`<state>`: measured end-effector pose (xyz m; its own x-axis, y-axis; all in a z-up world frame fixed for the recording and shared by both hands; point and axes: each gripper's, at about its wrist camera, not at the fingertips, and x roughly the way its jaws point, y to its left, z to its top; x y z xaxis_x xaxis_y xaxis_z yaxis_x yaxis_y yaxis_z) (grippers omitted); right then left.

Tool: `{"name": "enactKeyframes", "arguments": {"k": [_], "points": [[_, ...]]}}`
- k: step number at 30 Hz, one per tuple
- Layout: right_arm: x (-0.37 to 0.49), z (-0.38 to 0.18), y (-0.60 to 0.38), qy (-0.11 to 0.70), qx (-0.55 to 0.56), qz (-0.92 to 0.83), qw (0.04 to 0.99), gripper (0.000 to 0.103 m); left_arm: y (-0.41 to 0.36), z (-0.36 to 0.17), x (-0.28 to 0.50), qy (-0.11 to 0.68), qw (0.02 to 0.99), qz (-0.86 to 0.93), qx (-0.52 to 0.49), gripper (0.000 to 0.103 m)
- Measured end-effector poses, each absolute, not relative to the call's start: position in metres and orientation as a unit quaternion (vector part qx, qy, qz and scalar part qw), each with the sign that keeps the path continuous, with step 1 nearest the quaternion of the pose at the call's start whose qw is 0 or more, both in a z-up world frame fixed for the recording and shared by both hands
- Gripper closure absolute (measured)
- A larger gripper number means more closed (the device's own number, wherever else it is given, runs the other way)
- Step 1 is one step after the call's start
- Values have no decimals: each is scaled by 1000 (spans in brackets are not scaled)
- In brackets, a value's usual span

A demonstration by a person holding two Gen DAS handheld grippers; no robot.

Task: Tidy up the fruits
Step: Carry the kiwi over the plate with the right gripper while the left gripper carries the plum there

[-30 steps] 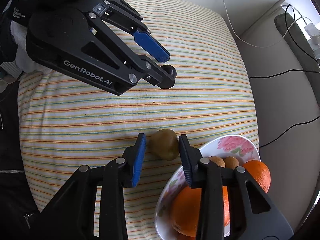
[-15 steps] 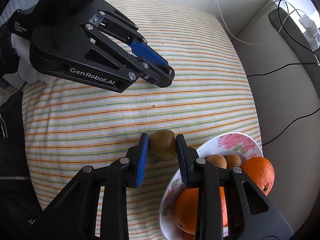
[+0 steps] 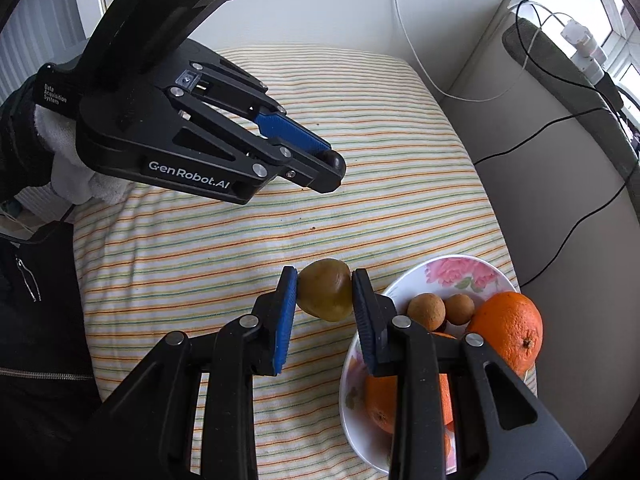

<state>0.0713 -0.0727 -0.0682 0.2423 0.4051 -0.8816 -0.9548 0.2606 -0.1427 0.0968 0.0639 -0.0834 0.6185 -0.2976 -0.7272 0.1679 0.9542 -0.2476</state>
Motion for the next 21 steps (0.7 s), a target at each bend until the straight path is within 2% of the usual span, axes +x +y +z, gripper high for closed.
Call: {"name": "enactKeyframes", "arguments": {"k": [21], "points": [[85,-31,-175,367,-242,437,785,74,21,-64,97,398,901,-164,-62,83]]}}
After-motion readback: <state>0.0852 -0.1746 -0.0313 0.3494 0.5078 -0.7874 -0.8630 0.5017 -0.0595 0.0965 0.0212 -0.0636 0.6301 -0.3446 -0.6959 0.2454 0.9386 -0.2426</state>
